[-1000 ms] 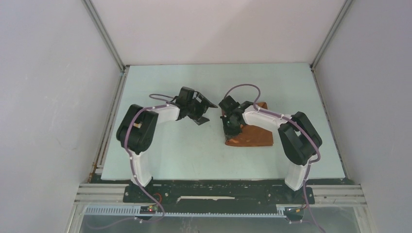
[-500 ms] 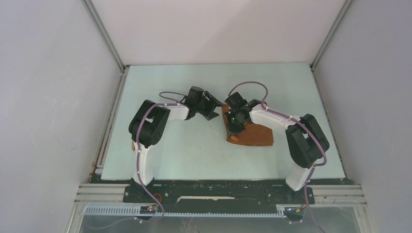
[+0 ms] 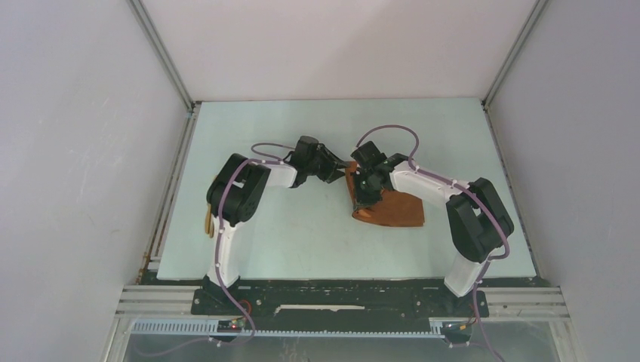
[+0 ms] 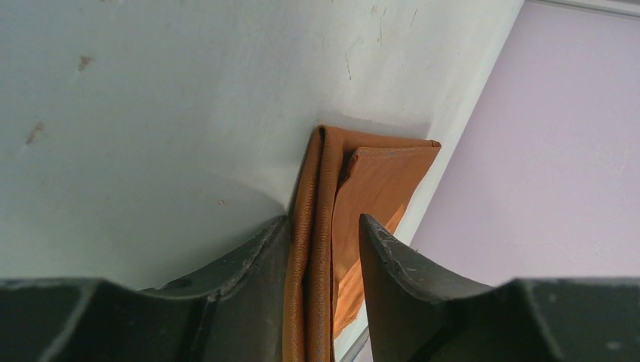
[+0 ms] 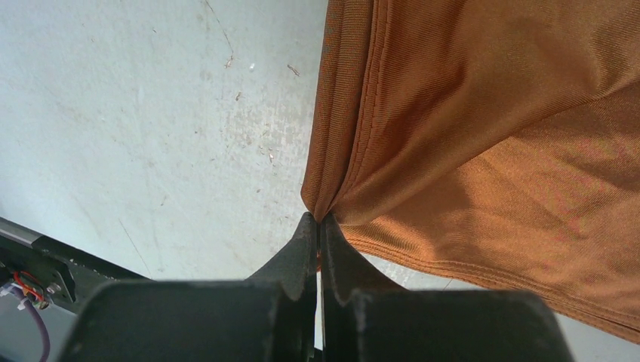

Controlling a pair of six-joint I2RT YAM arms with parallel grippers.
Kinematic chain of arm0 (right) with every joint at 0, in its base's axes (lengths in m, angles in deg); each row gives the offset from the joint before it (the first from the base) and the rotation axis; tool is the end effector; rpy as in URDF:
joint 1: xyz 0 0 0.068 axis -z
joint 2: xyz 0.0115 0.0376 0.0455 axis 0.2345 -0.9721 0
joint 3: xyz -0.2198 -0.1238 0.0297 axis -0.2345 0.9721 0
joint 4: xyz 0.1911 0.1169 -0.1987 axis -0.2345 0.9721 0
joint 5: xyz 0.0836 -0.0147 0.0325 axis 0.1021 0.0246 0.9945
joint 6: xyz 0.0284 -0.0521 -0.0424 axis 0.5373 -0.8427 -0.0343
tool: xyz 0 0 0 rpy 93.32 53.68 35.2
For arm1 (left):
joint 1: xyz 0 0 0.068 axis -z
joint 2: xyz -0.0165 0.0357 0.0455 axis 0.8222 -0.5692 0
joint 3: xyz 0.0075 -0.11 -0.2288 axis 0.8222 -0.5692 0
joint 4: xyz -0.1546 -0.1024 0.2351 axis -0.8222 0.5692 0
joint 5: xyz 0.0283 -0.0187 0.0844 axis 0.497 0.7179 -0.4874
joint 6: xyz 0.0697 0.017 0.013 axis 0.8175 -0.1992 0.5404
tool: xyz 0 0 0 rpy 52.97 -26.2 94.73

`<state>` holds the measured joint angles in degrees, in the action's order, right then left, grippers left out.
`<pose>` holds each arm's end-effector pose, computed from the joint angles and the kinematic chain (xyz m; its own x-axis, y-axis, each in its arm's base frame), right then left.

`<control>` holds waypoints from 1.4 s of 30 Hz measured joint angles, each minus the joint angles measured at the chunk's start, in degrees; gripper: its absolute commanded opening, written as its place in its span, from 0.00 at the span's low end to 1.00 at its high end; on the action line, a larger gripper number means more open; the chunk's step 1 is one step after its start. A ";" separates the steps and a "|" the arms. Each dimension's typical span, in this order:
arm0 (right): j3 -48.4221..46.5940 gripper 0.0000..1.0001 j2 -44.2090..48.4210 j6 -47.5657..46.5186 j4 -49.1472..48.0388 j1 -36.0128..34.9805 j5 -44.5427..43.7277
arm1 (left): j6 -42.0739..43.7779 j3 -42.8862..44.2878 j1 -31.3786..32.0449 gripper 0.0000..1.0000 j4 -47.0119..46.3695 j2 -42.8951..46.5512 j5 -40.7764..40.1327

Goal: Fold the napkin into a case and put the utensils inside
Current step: Pick up the upper triangle-folded napkin from the center of the board.

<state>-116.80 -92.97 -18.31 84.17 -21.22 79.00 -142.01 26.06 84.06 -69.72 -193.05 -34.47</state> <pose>0.3165 0.2301 0.1359 -0.9344 -0.1651 -0.3156 -0.2576 0.9252 0.2785 0.4142 -0.2479 0.0483 -0.7812 -0.6231 -0.0381 -0.3293 0.4631 -0.8228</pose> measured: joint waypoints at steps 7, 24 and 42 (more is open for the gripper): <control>0.00 0.00 0.04 0.02 0.00 0.22 0.02 | 0.24 1.05 0.04 0.45 -0.07 -0.74 -0.09; 0.00 0.00 0.17 0.00 0.00 0.33 0.04 | 0.42 3.98 0.11 0.15 -0.44 -3.41 -0.17; 4.13 0.00 7.19 4.24 -5.20 -7.45 2.12 | 12.63 -3.54 -2.69 0.00 10.03 13.51 -1.44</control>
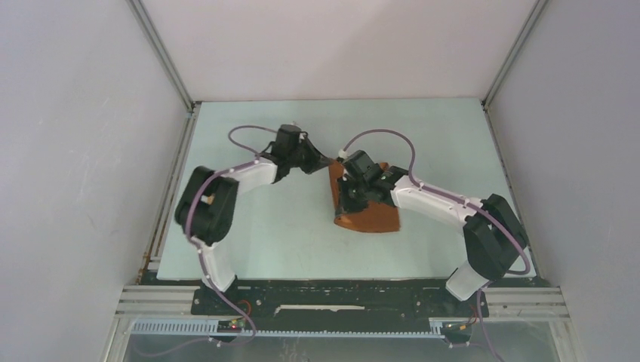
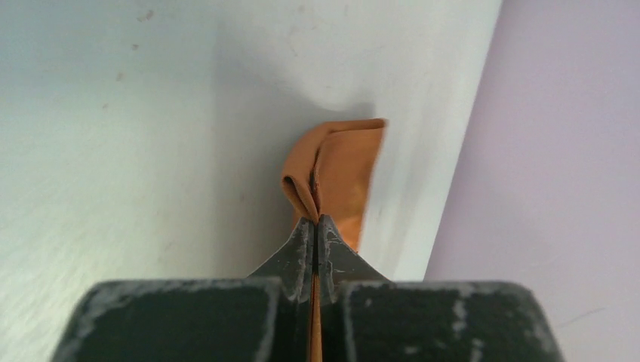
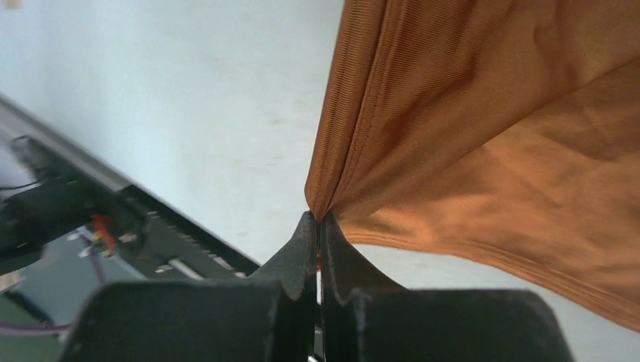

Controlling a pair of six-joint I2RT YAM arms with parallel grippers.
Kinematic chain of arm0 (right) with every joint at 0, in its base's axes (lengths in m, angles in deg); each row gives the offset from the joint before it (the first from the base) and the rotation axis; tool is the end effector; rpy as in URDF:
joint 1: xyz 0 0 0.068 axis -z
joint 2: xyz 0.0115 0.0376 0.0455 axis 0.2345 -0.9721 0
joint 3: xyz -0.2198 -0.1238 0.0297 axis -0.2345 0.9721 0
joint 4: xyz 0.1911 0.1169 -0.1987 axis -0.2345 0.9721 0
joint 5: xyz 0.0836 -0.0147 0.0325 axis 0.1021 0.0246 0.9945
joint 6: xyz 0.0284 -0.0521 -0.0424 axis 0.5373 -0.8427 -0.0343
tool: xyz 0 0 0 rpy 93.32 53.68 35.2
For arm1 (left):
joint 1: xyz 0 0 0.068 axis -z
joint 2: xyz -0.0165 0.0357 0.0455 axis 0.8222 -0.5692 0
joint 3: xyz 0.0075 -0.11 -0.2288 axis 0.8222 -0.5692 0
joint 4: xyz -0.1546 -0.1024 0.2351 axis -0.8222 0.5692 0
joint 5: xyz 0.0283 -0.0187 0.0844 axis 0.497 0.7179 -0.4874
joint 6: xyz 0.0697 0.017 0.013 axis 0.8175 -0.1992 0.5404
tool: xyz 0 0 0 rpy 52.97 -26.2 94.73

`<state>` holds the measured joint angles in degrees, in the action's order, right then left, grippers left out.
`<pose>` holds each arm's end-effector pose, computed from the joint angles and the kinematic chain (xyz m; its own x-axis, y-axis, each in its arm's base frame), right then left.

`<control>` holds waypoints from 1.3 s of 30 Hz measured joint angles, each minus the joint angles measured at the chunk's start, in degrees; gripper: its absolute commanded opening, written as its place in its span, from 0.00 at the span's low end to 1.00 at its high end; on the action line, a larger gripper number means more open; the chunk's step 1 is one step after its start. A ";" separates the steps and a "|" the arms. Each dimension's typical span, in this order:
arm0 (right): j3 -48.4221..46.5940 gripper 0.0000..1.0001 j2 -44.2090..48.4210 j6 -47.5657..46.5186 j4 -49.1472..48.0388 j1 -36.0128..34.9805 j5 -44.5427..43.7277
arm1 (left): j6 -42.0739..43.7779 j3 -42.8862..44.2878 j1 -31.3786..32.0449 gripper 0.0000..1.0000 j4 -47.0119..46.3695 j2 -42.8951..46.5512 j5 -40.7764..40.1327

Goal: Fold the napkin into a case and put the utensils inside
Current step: Pick up the upper triangle-folded napkin from the center of the board, then turn over the upper triangle folded napkin at the center of the board.

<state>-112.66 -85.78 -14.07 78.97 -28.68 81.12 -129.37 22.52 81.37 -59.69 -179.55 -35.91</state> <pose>0.2758 0.2649 0.1634 -0.8975 -0.1928 -0.3965 -0.3516 0.8556 0.3798 0.4068 -0.2174 0.1149 -0.7973 -0.5584 -0.2293 -0.1853 0.5879 -0.7874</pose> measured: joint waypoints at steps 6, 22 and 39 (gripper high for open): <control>-4.26 0.00 1.18 6.34 -9.35 -8.52 4.39 | 7.56 -2.93 -7.06 0.00 15.30 20.17 -0.33; 12.63 0.00 -5.95 30.42 -65.22 -3.89 29.09 | 25.97 14.93 -1.51 0.00 40.02 23.08 -21.75; 34.18 0.00 -1.53 19.80 -50.88 13.70 32.13 | 24.74 30.25 15.04 0.00 35.78 -12.92 -23.69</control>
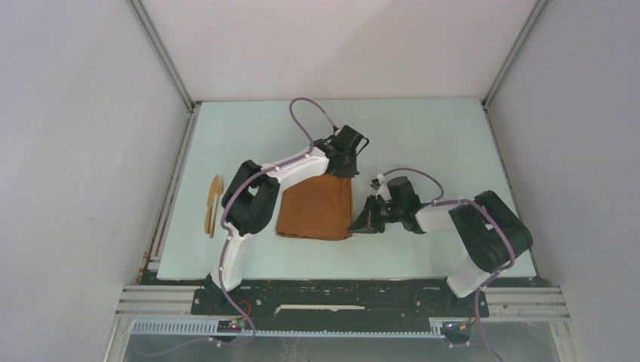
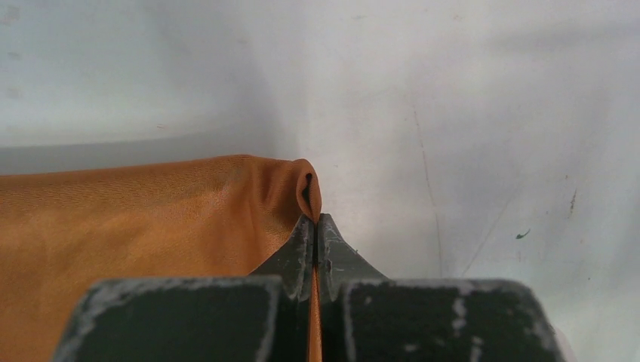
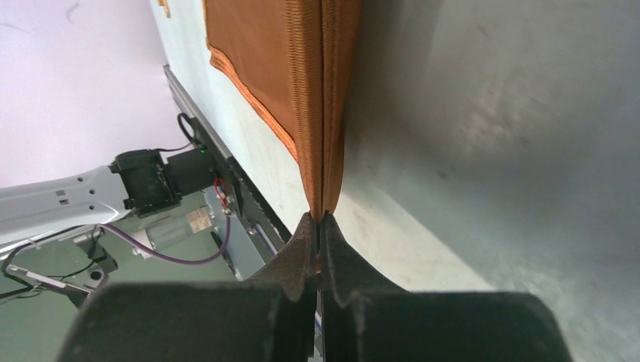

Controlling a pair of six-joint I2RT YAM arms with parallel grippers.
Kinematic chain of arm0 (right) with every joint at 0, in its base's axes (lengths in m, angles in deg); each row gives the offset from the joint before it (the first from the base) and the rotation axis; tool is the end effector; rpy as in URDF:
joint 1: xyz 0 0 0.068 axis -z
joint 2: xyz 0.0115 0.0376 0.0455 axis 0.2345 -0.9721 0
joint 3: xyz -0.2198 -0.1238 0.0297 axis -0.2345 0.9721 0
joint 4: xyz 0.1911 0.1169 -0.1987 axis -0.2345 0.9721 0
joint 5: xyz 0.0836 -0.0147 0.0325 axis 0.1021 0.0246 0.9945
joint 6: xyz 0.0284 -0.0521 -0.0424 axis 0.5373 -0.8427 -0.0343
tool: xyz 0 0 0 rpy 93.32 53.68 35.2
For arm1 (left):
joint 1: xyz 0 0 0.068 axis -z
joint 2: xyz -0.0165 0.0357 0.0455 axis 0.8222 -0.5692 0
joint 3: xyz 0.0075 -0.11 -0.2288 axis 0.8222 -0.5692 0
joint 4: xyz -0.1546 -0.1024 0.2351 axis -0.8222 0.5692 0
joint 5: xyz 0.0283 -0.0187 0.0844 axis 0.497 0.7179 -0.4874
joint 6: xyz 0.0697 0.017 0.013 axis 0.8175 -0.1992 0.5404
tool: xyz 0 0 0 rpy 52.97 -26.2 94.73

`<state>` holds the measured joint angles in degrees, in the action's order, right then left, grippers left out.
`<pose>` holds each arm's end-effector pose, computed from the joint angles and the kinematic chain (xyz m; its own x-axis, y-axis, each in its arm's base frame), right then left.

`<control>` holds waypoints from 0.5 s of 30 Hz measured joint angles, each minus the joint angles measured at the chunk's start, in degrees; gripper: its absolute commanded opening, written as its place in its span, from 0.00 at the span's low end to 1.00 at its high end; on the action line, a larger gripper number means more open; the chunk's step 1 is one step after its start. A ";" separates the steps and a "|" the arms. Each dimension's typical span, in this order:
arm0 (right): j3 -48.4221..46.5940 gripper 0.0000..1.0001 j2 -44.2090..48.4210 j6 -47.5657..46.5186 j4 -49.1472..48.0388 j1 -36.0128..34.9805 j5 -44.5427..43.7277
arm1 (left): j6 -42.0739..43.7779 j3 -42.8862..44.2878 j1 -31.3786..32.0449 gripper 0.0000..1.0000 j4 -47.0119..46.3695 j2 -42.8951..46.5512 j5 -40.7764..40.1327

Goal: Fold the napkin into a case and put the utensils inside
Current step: Turn over the upper triangle folded napkin at the center of the board.

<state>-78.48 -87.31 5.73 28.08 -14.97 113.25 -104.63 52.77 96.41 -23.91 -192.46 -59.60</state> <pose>0.2488 0.1817 0.0473 -0.9843 0.0875 -0.1535 -0.0864 0.5195 0.8501 0.3926 -0.3316 0.1406 -0.8501 -0.0602 -0.5232 0.0932 0.9606 -0.2620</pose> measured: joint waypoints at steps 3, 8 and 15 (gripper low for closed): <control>0.35 0.00 2.27 -2.73 4.98 1.18 -0.26 | -1.27 0.20 0.98 0.00 -1.92 -1.86 0.92; 0.44 0.00 3.93 -4.90 9.97 2.08 -1.73 | -3.17 2.99 2.21 0.00 -2.49 -5.90 2.60; 0.44 0.00 3.98 -5.86 13.55 3.28 -3.87 | -4.50 5.07 3.39 0.00 -3.91 -7.93 3.19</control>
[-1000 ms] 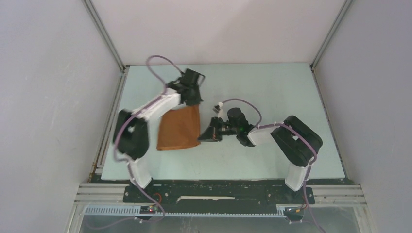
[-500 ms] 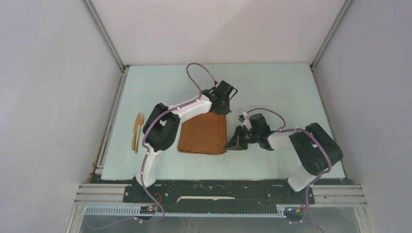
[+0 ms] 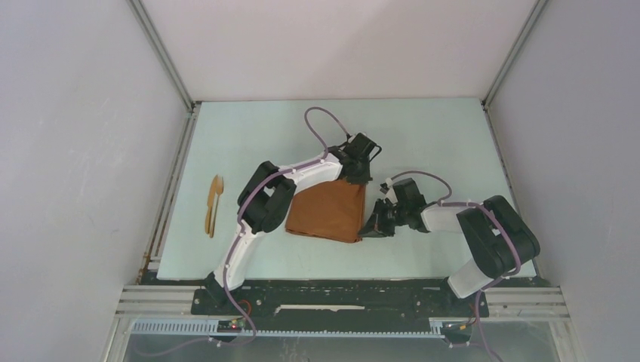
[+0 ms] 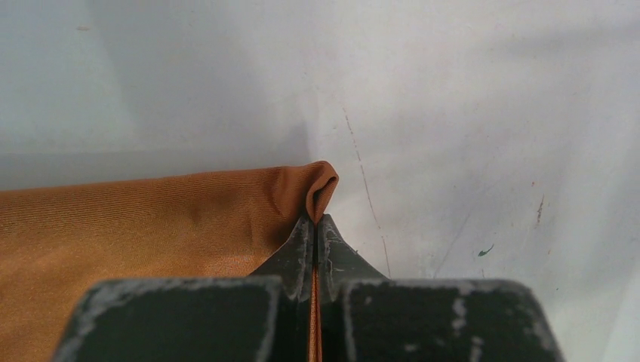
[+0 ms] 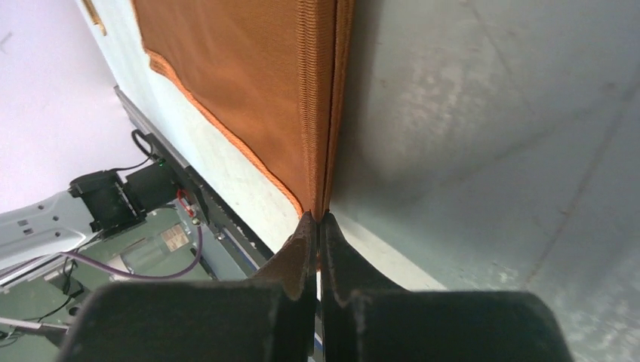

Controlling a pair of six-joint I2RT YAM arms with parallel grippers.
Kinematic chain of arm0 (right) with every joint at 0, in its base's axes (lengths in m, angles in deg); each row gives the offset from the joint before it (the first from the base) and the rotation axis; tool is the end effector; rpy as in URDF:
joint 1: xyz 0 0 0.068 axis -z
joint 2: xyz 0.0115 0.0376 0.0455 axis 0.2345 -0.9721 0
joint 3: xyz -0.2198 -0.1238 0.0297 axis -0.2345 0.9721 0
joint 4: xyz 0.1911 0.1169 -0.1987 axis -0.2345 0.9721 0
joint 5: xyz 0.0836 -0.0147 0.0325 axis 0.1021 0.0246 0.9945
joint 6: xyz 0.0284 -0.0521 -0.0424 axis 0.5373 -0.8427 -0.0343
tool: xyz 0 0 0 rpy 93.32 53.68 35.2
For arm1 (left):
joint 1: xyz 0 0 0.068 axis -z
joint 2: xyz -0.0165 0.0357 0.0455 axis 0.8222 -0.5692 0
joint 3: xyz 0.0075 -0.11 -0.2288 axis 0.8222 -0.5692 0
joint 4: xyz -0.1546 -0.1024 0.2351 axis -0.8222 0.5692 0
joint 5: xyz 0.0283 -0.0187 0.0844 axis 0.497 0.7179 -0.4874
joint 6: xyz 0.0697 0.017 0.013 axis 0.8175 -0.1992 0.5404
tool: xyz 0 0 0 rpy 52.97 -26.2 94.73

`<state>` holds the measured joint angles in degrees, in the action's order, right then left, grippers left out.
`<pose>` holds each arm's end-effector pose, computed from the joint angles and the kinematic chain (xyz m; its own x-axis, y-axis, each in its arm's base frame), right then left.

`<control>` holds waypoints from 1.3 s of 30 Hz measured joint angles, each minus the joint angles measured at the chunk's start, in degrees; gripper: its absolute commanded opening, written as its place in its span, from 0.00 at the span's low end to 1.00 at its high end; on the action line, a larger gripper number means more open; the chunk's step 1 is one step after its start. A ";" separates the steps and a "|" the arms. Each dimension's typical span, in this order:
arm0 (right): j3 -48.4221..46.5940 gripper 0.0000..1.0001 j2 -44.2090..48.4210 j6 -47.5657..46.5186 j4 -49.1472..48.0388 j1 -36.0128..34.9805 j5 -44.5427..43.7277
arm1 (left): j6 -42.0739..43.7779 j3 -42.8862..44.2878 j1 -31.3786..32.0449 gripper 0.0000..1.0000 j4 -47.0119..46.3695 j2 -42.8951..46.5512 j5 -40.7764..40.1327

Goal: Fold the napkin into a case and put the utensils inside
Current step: Turn over the upper triangle folded napkin at the center of the board.

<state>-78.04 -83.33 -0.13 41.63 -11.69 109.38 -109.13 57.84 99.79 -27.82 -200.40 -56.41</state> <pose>0.2448 0.1571 0.0435 -0.9866 0.1124 -0.1179 -0.0198 0.6358 0.7716 0.3882 -0.3744 0.1072 -0.8732 -0.0788 -0.4810 0.1068 0.9320 -0.3464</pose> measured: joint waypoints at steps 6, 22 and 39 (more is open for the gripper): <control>-0.68 0.36 3.74 -3.15 9.38 0.59 -5.92 | 0.15 0.04 0.39 0.39 -1.49 -0.37 1.01; -4.39 0.54 19.32 -7.78 30.23 0.63 -9.62 | 1.64 -25.35 -5.33 0.67 -5.40 33.68 17.79; -4.31 0.44 5.88 -3.50 19.76 -4.17 -10.32 | 3.17 -56.81 -6.71 0.67 -2.43 69.16 19.43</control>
<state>-82.35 -77.45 -3.62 61.39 -15.87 99.06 -105.96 1.03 93.08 -30.25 -131.24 -36.98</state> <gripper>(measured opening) 0.486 0.669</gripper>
